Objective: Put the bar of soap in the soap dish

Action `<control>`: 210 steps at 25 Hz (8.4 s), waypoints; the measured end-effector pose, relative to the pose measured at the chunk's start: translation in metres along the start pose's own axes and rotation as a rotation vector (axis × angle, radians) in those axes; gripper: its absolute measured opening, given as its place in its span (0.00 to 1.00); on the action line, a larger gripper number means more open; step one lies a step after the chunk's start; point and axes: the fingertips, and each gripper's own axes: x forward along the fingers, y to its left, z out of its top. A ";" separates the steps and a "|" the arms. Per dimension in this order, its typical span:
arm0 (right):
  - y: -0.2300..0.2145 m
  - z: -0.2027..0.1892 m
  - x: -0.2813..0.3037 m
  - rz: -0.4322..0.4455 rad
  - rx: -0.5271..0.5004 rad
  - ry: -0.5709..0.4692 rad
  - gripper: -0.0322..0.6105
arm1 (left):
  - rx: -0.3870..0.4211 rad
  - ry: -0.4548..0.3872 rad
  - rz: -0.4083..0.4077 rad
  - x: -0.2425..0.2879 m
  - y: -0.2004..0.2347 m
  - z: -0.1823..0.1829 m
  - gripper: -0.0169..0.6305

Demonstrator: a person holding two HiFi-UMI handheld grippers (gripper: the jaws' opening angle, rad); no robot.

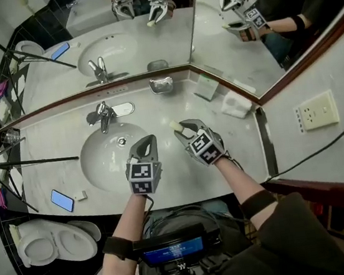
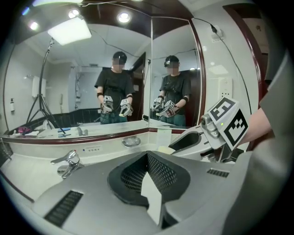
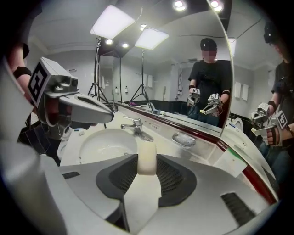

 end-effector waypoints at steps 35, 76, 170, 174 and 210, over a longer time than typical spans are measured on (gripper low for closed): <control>0.040 -0.118 0.133 0.145 -0.168 0.464 0.32 | -0.122 0.085 0.077 -0.027 0.038 -0.074 0.03; -0.040 0.025 -0.093 -0.139 0.403 -0.322 0.08 | -0.051 -0.058 -0.013 -0.017 0.006 0.002 0.03; -0.099 0.056 0.081 -0.139 0.093 0.050 0.29 | 0.019 0.000 -0.059 0.110 0.048 0.025 0.03; -0.125 0.059 0.114 -0.166 0.066 0.070 0.29 | 0.024 0.018 -0.045 0.142 0.071 0.021 0.03; -0.117 0.078 0.100 -0.180 -0.038 0.071 0.14 | -0.002 0.012 -0.023 0.133 0.082 0.041 0.03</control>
